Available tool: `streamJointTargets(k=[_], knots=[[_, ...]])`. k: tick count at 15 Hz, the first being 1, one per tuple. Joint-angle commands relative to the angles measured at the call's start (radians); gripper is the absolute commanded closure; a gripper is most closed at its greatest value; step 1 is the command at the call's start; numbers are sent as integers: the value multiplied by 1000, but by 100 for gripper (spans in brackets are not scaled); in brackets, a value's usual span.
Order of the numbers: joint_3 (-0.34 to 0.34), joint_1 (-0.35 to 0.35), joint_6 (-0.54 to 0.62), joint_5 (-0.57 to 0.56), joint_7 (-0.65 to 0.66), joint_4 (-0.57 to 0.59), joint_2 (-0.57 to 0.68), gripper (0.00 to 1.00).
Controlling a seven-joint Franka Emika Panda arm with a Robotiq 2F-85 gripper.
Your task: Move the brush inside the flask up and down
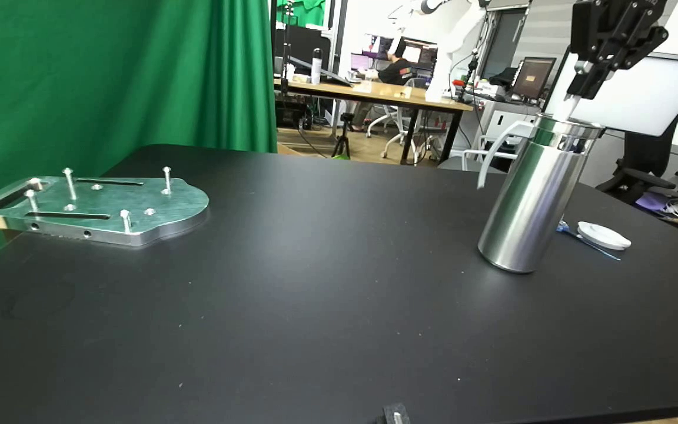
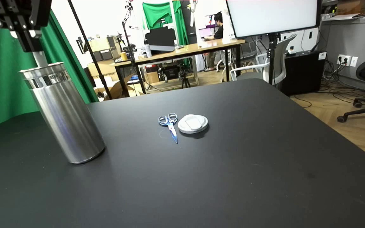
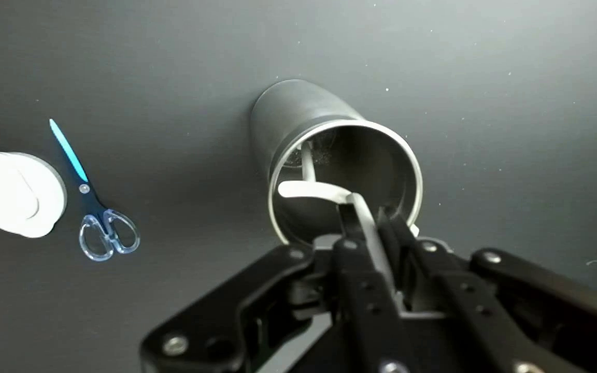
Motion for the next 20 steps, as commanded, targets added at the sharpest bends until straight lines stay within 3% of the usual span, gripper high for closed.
streamJointTargets(k=[1, 11, 20], knots=[[8, -8, -9, -21, 22, 34, -2, 96], [-38, -38, -63, -30, -18, 118, -164, 96], [-18, 12, 68, 33, -7, -35, -76, 96]])
